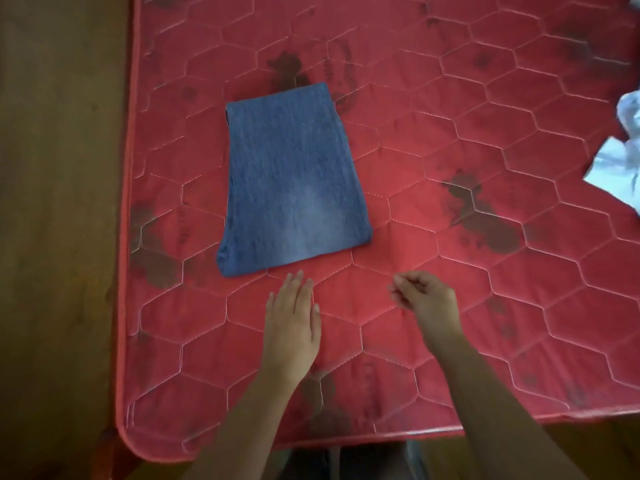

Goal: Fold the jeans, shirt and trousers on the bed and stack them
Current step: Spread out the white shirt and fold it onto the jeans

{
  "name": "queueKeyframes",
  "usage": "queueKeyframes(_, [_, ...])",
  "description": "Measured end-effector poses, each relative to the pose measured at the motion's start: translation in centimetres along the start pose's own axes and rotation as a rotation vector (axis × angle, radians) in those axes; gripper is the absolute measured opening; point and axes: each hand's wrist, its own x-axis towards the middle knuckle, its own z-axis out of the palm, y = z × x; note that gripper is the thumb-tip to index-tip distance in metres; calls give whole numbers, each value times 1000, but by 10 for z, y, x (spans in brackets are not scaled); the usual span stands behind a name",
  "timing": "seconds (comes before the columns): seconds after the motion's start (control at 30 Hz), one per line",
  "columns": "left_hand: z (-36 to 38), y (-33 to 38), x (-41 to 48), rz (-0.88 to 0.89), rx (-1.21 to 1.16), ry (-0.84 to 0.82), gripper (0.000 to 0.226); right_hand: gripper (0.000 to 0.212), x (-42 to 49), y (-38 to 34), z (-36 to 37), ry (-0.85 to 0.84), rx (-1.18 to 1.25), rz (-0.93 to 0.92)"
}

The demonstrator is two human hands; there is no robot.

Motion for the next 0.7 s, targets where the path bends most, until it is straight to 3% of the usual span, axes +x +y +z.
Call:
queueKeyframes(0.27, [-15, 39, -83, 115, -45, -77, 35, 7, -129, 65, -116, 363, 21, 66])
queueKeyframes(0.4, [-23, 65, -120, 172, -30, -130, 48, 12, -201, 118, -172, 601, -184, 319])
queueKeyframes(0.47, [-22, 84, -129, 216, -23, -156, 49, 18, -226, 142, -193, 631, -200, 499])
queueKeyframes(0.53, [-20, 109, -132, 275, -9, -176, 48, 34, -239, 151, -206, 618, -266, 569])
queueKeyframes(0.6, [-16, 140, -130, 346, 13, -186, 46, 44, -240, 143, -218, 596, -322, 512])
queueKeyframes(0.7, [-8, 189, -122, 445, 41, -202, 42, 42, -225, 118, -238, 549, -354, 284])
